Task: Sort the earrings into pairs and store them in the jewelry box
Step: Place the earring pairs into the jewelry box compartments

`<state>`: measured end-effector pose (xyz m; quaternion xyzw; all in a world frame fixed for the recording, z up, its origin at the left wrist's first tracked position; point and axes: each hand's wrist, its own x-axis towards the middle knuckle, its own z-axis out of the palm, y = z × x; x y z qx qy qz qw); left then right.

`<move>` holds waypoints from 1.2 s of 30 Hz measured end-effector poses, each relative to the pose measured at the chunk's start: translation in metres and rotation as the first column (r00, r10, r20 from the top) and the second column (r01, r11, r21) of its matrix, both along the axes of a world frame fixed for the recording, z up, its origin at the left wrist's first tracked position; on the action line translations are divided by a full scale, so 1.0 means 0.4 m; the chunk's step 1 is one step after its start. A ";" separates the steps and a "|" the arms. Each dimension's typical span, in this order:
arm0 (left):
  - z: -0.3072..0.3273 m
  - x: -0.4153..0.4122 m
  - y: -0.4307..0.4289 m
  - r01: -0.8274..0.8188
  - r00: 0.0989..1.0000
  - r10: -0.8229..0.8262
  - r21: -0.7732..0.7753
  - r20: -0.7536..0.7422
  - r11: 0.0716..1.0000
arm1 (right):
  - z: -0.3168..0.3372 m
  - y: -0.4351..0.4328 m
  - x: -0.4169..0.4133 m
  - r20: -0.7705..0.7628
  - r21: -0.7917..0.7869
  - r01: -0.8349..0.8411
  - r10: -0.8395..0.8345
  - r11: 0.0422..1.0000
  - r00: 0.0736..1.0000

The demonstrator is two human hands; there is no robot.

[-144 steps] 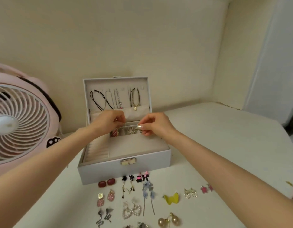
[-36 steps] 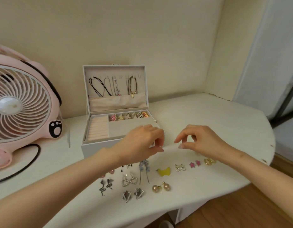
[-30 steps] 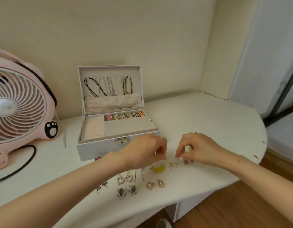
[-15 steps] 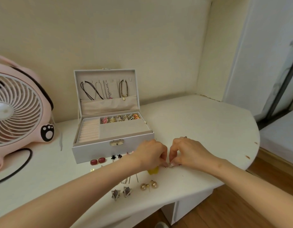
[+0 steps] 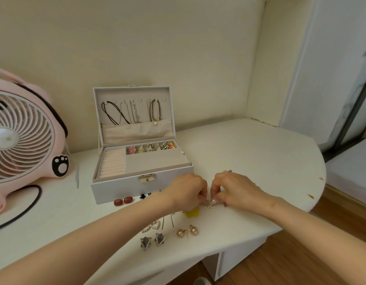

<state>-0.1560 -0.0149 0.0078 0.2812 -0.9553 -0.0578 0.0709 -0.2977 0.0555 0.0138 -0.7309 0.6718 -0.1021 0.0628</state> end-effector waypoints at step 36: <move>0.119 0.448 -0.457 -0.160 0.986 0.154 -0.550 -0.057 0.820 | 0.092 -0.557 0.395 0.152 -0.216 -0.091 0.125 0.972 0.980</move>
